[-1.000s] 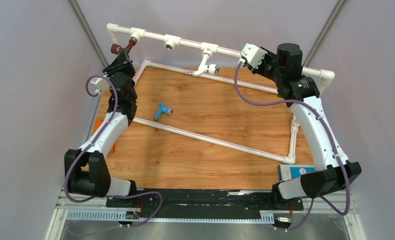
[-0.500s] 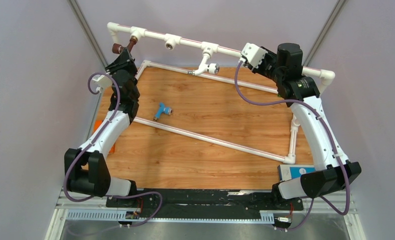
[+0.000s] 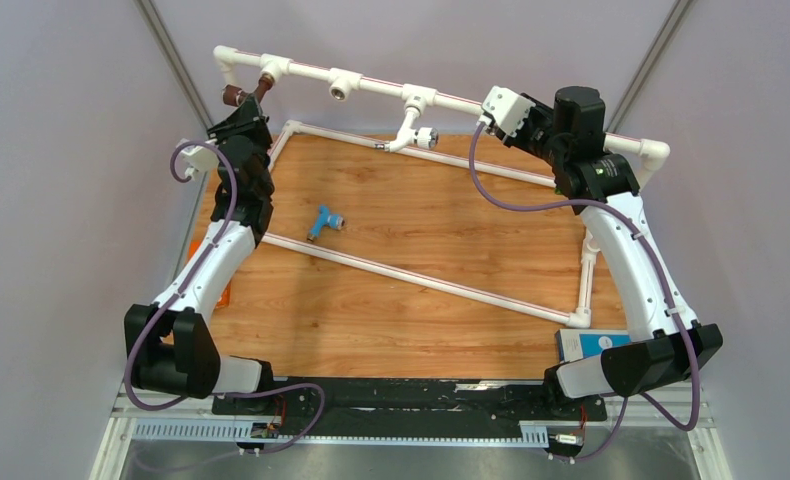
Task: Install the water faucets
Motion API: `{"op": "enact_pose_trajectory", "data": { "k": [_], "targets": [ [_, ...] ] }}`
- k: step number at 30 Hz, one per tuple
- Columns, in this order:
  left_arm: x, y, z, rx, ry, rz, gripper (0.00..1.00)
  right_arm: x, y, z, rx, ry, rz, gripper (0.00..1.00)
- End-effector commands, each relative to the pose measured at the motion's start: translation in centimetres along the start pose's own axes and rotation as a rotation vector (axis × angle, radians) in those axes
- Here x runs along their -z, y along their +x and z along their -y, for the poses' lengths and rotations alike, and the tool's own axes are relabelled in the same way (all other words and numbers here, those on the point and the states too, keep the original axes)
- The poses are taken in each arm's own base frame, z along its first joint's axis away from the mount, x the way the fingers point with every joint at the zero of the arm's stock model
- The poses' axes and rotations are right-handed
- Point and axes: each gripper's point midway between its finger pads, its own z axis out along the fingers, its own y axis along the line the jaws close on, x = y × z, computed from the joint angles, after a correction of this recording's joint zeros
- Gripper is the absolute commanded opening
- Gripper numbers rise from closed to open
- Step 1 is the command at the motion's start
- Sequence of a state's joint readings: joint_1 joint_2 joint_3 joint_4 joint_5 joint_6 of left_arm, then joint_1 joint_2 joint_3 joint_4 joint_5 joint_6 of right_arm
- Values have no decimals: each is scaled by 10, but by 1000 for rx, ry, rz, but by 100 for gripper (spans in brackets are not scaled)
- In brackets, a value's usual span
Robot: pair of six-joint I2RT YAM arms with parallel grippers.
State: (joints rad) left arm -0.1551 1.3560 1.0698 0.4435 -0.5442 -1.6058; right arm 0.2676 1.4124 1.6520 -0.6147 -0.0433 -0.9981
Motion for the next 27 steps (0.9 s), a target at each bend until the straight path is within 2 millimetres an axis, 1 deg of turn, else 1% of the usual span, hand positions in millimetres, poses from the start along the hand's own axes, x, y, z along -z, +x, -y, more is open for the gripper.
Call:
{"op": "enact_pose_trajectory", "data": {
  "k": [1,3,8,9,10,11,15,19,20,21,23,24,25,26,27],
  "targets": [
    [3,35,-4,-42,6,-159,0,-5,-8,-42,-173,-133,40,0],
    [4,38,-8,-62,1,-171,0,-5,-8,-43,-173,-136,39,0],
    [6,42,-29,-112,-29,-193,0,-6,-8,-43,-177,-137,40,0],
    [7,41,-36,-126,-41,-196,0,-6,-7,-45,-176,-141,37,0],
    [7,40,-38,-129,-44,-189,0,-6,-7,-44,-174,-139,38,0],
    [8,38,-45,-142,-53,-183,0,-6,-7,-45,-174,-140,40,0],
    [8,33,-54,-171,-67,-176,0,-6,-7,-44,-174,-139,41,0],
    [2,21,-54,-184,-64,-178,0,-7,-7,-45,-173,-141,41,0],
    [2,21,-51,-185,-57,-191,0,-7,-7,-45,-173,-141,41,0],
    [0,16,-52,-192,-61,-186,0,-6,-7,-46,-172,-143,41,0],
    [-1,11,-46,-193,-50,-193,0,-7,-8,-45,-172,-143,45,0],
    [-1,12,-41,-194,-39,-212,0,-6,-8,-45,-172,-141,45,0],
    [-3,8,-43,-204,-49,-213,0,-7,-7,-45,-173,-141,43,0],
    [-3,10,-36,-199,-39,-237,0,-7,-8,-45,-172,-143,45,0],
    [-4,7,-35,-206,-38,-237,0,-6,-8,-44,-173,-140,44,0]
  ]
}}
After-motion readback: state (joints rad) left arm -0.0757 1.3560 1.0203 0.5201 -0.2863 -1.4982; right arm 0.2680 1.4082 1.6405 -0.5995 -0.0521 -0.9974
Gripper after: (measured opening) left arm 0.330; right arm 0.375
